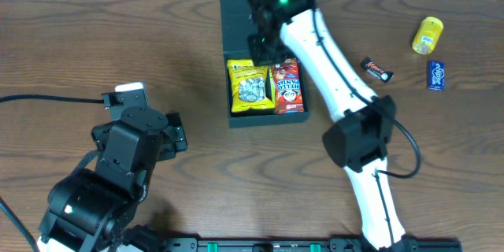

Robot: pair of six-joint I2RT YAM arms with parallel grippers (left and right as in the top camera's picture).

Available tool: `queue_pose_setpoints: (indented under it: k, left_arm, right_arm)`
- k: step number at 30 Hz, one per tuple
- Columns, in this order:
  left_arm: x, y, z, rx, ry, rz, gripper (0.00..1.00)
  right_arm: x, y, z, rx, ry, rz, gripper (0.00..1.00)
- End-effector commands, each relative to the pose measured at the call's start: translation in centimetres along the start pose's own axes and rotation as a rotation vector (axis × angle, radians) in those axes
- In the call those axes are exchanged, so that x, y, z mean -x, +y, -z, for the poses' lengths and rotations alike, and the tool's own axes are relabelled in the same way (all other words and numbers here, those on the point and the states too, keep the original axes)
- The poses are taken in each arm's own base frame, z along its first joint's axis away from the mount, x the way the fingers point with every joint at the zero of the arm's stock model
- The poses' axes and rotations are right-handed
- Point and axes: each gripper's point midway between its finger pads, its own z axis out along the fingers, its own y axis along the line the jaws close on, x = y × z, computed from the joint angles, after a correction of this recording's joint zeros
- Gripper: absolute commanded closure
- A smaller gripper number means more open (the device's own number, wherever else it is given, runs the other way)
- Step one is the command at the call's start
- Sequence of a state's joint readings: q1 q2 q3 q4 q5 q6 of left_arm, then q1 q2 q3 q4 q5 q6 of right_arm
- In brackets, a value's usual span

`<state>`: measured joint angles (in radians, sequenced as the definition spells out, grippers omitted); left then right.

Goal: Pack container
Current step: 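Move the right gripper right and grasp the yellow cylindrical container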

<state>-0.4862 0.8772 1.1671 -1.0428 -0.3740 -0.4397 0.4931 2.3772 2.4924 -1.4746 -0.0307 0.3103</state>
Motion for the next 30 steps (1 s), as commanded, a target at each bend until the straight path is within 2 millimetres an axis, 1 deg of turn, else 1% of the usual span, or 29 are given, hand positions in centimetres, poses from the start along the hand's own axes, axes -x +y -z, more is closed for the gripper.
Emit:
queue_pose_setpoints:
  k: [1, 4, 6, 7, 8, 11, 13, 15, 17, 18, 19, 20, 21, 22, 24, 28, 30]
  left_arm:
    - [0.4, 0.3, 0.2, 0.014, -0.015, -0.009, 0.05]
    - [0.4, 0.3, 0.2, 0.014, -0.015, -0.009, 0.05]
    - [0.4, 0.3, 0.2, 0.014, -0.015, -0.008, 0.05]
    - [0.4, 0.3, 0.2, 0.014, -0.015, -0.009, 0.05]
    - [0.4, 0.3, 0.2, 0.014, -0.015, -0.009, 0.05]
    - [0.4, 0.3, 0.2, 0.014, -0.015, -0.009, 0.05]
    - [0.4, 0.3, 0.2, 0.014, -0.015, -0.009, 0.05]
    - [0.4, 0.3, 0.2, 0.014, -0.015, -0.009, 0.05]
    - [0.4, 0.3, 0.2, 0.014, -0.015, -0.009, 0.05]
    - [0.4, 0.3, 0.2, 0.014, -0.015, -0.009, 0.05]
    - [0.4, 0.3, 0.2, 0.014, -0.015, -0.009, 0.05]
    - [0.4, 0.3, 0.2, 0.014, -0.015, -0.009, 0.05]
    - [0.4, 0.3, 0.2, 0.014, -0.015, -0.009, 0.05]
    - [0.4, 0.3, 0.2, 0.014, -0.015, -0.009, 0.05]
    - [0.4, 0.3, 0.2, 0.014, -0.015, -0.009, 0.05]
    - [0.4, 0.3, 0.2, 0.014, -0.015, -0.009, 0.05]
    - [0.4, 0.3, 0.2, 0.014, -0.015, -0.009, 0.05]
  right_arm:
    - [2.8, -2.8, 5.2, 0.019, -0.156, -0.077, 0.98]
    - [4.3, -6.7, 5.9, -0.007, -0.202, -0.188, 0.96]
    - [4.8, -9.5, 6.1, -0.021, -0.213, -0.252, 0.93]
    - [5.2, -11.6, 6.3, -0.031, -0.225, -0.291, 0.92]
    - [5.4, -12.7, 6.4, -0.036, -0.234, -0.311, 0.92]
    - [6.2, -16.9, 7.0, -0.068, -0.274, -0.388, 0.9]
    - [6.3, -20.9, 7.5, -0.123, -0.304, -0.474, 0.85]
    - [6.1, -24.3, 8.1, -0.17, -0.33, -0.544, 0.72]
    - [6.1, -27.5, 8.6, -0.209, -0.358, -0.595, 0.66]
    - [6.0, -29.0, 8.8, -0.225, -0.373, -0.619, 0.61]
    - [6.0, -30.0, 9.0, -0.232, -0.384, -0.636, 0.51]
    - [6.1, -31.0, 9.2, -0.237, -0.399, -0.654, 0.44]
    - [6.0, -32.0, 9.3, -0.242, -0.41, -0.676, 0.34]
    - [6.0, -32.9, 9.4, -0.248, -0.422, -0.696, 0.27]
    - [6.0, -35.0, 9.5, -0.259, -0.451, -0.733, 0.17]
    - [6.0, -37.5, 8.8, -0.273, -0.478, -0.768, 0.1]
    - [5.6, -39.3, 7.3, -0.298, -0.48, -0.792, 0.08]
